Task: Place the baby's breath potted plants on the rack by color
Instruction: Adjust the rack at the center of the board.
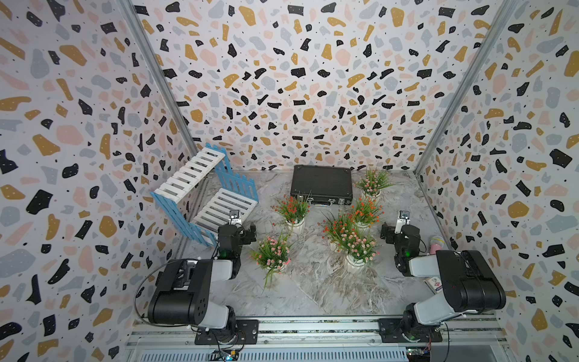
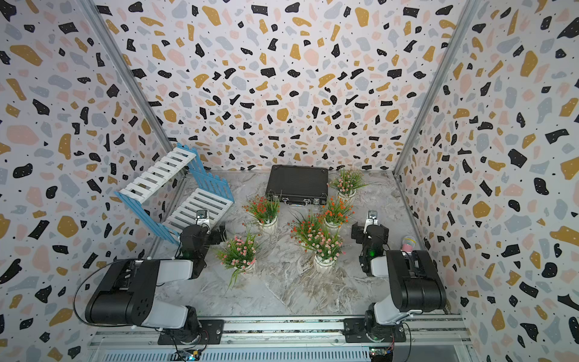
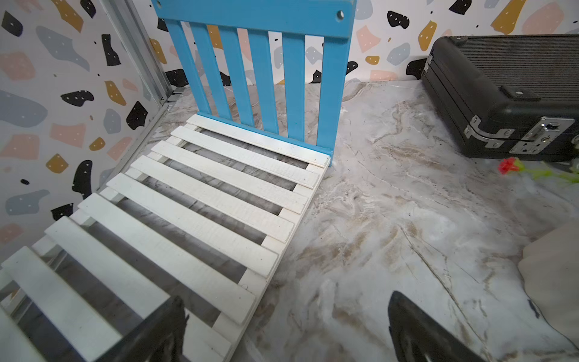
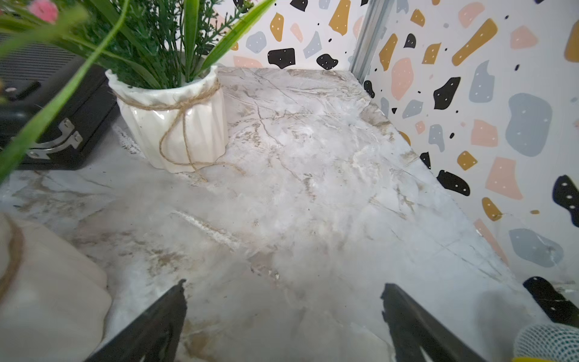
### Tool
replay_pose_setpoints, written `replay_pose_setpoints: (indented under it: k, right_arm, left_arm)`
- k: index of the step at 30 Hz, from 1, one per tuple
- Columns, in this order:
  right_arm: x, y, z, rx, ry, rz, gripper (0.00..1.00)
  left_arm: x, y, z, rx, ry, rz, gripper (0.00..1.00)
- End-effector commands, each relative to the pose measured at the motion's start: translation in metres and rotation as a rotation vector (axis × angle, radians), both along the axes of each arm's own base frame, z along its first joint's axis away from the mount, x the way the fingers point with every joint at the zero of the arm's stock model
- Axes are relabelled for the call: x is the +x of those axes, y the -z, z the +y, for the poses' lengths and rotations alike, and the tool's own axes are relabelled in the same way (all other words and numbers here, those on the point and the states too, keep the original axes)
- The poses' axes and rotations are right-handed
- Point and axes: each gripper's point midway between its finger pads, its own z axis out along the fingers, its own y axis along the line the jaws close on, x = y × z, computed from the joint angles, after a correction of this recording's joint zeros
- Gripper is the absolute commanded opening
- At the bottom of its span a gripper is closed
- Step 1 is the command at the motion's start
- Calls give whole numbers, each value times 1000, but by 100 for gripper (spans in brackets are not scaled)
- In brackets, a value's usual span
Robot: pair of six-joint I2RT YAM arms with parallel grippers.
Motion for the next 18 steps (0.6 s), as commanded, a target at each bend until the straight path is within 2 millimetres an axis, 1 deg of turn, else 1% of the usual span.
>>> replay_pose_setpoints:
  k: [1,18]
  right_arm:
    - [4,-6,-3,5,17,-12,100]
    - [4,-6,-3,5,18,-11,100]
  left_arm:
    - [3,-13,0,1,6,-51,99]
    - [3,-12,-1,-6,12,-45,99]
